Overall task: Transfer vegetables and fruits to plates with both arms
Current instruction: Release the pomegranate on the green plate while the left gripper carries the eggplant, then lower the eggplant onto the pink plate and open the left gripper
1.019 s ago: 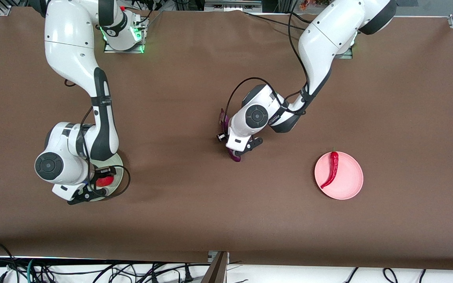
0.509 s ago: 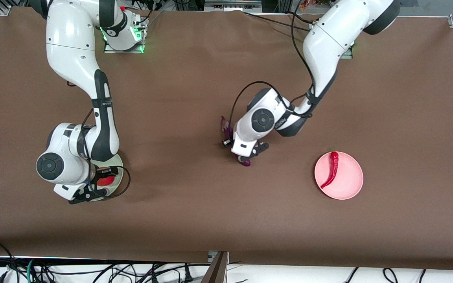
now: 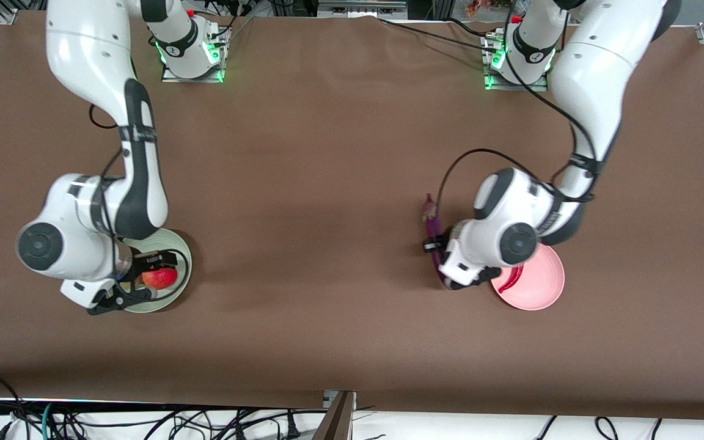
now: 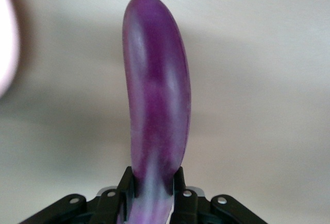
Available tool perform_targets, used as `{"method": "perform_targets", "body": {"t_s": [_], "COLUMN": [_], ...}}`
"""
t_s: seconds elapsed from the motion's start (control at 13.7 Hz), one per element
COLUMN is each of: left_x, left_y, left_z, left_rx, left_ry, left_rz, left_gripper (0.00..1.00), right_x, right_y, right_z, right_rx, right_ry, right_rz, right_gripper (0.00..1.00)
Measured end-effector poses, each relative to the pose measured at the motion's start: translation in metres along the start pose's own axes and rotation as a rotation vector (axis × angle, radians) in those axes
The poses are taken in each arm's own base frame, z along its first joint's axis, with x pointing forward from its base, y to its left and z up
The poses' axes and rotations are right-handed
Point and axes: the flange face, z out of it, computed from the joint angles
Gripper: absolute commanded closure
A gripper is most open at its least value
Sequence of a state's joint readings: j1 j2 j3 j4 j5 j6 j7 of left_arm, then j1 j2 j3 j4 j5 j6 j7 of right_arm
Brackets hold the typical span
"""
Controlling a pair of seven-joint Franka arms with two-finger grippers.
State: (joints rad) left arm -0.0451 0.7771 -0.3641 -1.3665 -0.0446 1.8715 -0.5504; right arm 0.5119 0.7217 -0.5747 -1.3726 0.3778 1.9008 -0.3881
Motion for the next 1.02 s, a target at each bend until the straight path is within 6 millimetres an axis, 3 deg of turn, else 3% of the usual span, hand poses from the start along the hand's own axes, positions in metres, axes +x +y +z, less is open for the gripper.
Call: {"method": "perform_targets", "body": {"t_s": [0.22, 0.51, 0.73, 0.8, 0.87, 1.02], "left_x": [0.034, 0.063, 0.074, 0.075, 0.076, 0.079], "left_y": [-0.083, -0.171, -0.209, -0.214, -0.215, -0.216], "left_z": [-0.03, -0.043, -0.044, -0.042, -0.036, -0.021], "left_rx": [-0.021, -0.001, -0.002, -0.006, -0.007, -0.011], "left_ry": [-0.029, -0.014, -0.014, -0.018, -0.027, -0.05], "left_rz": [0.119, 0.264, 0.348, 0.357, 0.361, 0.369], "left_gripper": [1.0, 1.0, 1.0, 0.95, 0.94, 0.81], "right_x": [-0.019, -0.053, -0.088, -0.101, -0.113, -0.13], "right_y": [-0.009, -0.037, -0.053, -0.055, -0.057, -0.059], "right_z": [-0.057, -0.12, -0.177, -0.192, -0.202, -0.211], "right_rx": [0.032, 0.013, -0.035, -0.027, -0.016, -0.007], "right_ry": [-0.022, -0.107, -0.138, -0.139, -0.14, -0.135], "right_rz": [-0.018, 0.094, 0.159, 0.178, 0.187, 0.182], "right_gripper": [0.0, 0.0, 0.0, 0.0, 0.0, 0.0]}}
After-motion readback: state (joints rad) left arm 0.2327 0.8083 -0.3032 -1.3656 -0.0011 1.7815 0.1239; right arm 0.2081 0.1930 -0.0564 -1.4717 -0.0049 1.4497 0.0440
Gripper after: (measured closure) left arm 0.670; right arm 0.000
